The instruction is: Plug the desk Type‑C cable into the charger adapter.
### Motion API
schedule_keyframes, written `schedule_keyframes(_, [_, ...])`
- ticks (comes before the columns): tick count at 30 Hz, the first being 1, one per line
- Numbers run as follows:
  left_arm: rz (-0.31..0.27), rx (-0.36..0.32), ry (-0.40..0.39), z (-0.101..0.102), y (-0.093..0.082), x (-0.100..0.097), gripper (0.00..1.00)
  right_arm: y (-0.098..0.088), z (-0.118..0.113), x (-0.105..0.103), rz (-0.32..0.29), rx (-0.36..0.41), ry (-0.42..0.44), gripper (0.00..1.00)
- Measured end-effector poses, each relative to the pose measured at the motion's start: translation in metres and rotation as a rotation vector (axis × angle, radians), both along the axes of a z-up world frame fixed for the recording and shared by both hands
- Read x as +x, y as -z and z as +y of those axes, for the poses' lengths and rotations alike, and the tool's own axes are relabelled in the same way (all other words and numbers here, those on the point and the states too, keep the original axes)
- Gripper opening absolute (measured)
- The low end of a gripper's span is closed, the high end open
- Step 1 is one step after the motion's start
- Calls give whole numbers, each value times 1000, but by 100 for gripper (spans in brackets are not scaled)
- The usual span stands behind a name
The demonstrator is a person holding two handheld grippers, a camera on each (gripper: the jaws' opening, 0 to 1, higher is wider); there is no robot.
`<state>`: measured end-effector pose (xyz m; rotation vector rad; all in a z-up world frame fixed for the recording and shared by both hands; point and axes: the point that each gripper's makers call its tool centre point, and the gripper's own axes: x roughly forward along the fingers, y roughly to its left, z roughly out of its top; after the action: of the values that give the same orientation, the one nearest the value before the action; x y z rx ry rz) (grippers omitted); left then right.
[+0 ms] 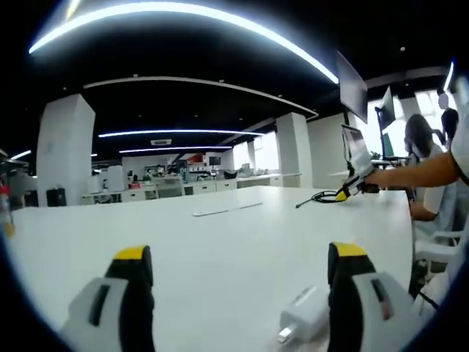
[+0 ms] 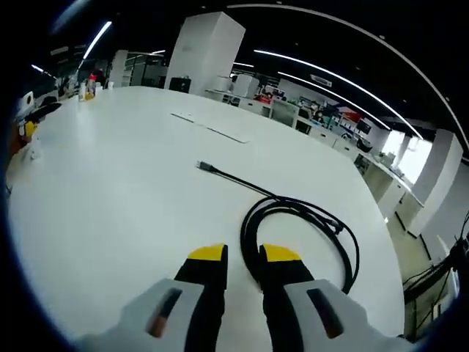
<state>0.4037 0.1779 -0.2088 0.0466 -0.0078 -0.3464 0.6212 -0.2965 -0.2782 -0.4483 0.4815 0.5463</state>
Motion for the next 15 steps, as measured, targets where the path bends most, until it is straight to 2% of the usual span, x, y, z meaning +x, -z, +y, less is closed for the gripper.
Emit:
schedule_keyframes(5, [2, 0, -1, 1, 0, 0, 100, 6, -5, 10, 69, -27, -3, 16])
schedule_keyframes(10, [4, 10, 4, 1, 1, 0, 100, 7, -6, 14, 123, 29, 14, 15])
schedule_keyframes(12, [7, 13, 3, 2, 2, 0, 100, 12, -8, 15, 160, 19, 17, 14])
schedule_keyframes(15, [18, 23, 1, 2, 5, 1, 100, 15, -9, 13, 173, 3, 14, 13])
